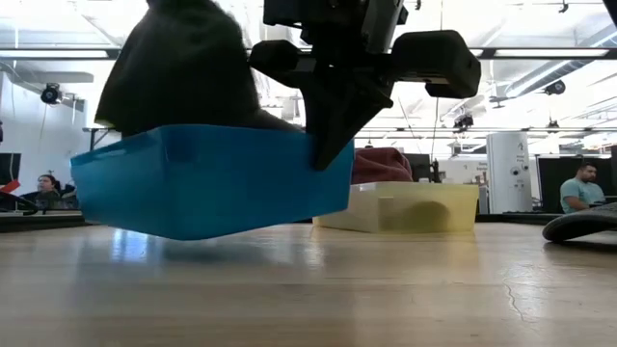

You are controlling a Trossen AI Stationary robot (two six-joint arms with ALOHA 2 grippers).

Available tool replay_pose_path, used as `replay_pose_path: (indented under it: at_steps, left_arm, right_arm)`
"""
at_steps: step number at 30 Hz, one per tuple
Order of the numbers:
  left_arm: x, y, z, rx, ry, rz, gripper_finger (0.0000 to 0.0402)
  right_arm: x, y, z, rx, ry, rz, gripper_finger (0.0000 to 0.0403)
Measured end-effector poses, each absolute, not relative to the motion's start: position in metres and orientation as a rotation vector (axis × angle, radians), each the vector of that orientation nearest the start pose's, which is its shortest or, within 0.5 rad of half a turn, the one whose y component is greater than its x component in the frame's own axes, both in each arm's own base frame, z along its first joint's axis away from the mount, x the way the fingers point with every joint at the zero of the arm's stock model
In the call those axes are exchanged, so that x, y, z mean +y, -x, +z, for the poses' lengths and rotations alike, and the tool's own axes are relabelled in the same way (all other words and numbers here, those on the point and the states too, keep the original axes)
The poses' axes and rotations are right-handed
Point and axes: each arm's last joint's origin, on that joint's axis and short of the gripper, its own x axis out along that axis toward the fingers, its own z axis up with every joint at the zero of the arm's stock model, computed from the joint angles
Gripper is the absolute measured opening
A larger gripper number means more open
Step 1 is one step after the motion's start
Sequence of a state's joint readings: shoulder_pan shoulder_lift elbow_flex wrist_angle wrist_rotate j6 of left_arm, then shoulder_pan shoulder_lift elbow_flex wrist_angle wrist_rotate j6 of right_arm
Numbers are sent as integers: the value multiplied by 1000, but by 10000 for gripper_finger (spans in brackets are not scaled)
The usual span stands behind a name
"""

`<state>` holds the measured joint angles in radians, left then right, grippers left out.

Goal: Pick & Place hat
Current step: Put the left black cap into the blue bin

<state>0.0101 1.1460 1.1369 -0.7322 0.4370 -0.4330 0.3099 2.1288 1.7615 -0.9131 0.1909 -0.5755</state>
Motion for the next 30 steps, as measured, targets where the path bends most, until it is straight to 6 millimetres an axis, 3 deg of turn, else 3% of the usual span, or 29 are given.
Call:
replay_pose_path:
  at_steps: [7,19,25,30]
  left_arm:
    - [-10,-216,325,945,544,-234,15]
    - [-12,-206,333,984,581,-321,15]
    - [-6,-222,325,904,552,-315,15]
    - [-2,-234,300,944,574,-286,16]
  right_arm:
    - [128,-418,203,1197,815,470,13]
    - [128,-418,203,1197,813,473,13]
    - [128,-418,203,1194,812,472,13]
    - [129,-419,203,1192,769,455,16]
